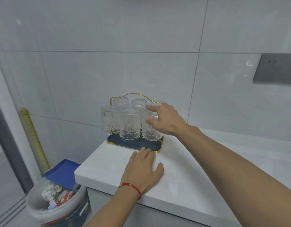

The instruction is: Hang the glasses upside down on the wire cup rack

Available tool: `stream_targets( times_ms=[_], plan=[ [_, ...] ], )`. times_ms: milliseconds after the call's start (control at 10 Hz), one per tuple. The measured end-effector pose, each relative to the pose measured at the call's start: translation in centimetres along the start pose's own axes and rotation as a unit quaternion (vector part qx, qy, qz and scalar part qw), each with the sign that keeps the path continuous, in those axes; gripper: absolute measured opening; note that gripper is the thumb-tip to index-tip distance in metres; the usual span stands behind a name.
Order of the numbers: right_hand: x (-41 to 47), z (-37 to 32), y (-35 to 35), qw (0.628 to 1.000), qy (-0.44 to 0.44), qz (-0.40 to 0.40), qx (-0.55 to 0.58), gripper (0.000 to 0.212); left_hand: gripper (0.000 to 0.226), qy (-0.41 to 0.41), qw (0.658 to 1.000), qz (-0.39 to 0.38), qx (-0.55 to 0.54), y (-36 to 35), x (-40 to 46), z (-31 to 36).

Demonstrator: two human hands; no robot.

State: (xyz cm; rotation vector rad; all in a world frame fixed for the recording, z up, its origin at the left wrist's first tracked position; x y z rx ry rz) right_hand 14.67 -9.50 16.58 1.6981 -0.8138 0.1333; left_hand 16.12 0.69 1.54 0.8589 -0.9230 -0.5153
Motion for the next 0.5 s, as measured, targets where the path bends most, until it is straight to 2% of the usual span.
stream_targets(
  times_ms=[200,300,400,500],
  plan=[
    [-0.8,1.0,-1.9,0.999,-0.02,-0.023,0.023,0.06,0.05,0.001,1.0,0.015,-0.013,0.3,-0.1,0.0],
    [-1.8,1.0,-2.0,0.999,-0.017,-0.015,0.028,0.068,0.044,0.002,1.0,0.022,-0.017,0.5,-0.1,0.1],
    [-3.4,1.2,-0.8,0.997,-0.015,0.051,0.05,0.072,0.034,-0.004,0.997,0.07,-0.041,1.6,-0.3,0.2],
    [-6.5,2.0,0.9,0.982,-0.01,0.158,0.099,0.059,0.026,0.013,0.989,0.124,-0.079,2.6,-0.8,-0.2]
  ],
)
Point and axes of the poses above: each hand's wrist, its own x-axis towards the middle knuckle, its own y-axis out of the back of the hand, z = x × y, the point moved 8 cm from there along x, towards the middle knuckle, and after that the axes turned 10 degrees about z, right-handed, at the moved point
